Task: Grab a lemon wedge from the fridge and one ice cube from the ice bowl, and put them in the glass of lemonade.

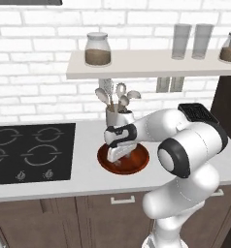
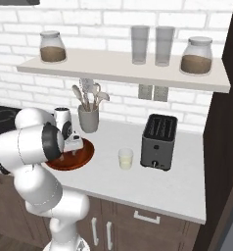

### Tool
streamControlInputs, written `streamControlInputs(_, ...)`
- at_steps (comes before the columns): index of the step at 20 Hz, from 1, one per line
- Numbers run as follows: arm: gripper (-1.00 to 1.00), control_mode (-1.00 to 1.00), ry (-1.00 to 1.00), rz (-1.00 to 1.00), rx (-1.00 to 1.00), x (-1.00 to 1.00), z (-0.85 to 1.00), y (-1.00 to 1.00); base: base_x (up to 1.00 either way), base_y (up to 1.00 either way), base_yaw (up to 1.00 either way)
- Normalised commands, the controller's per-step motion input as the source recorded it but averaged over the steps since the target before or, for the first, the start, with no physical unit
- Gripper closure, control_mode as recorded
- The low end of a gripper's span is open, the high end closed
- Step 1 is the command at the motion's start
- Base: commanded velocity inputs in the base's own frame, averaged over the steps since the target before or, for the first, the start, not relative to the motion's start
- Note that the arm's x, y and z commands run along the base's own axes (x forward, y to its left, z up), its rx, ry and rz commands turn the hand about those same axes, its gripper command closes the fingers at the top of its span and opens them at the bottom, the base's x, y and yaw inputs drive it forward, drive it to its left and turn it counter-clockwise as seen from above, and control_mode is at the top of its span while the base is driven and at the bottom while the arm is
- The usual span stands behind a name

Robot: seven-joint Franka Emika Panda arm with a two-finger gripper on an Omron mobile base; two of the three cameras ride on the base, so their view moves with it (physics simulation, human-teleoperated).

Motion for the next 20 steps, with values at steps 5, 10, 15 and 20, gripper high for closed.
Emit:
streamControlInputs(5, -1.0, -1.0, 0.0, 0.25, 0.0, -0.22, 0.14, 0.0, 0.0, 0.0, 0.0)
streamControlInputs(10, -1.0, -1.0, 0.0, 0.2, 0.0, 0.0, 0.0, 0.0, 0.0, 0.0, 0.0)
streamControlInputs(15, -1.0, -1.0, -0.02, 0.12, 0.0, 0.15, -0.1, 0.0, 0.0, 0.0, 0.0)
streamControlInputs(20, -1.0, -1.0, -0.06, 0.01, 0.0, 0.19, -0.03, 0.0, 0.0, 0.0, 0.0)
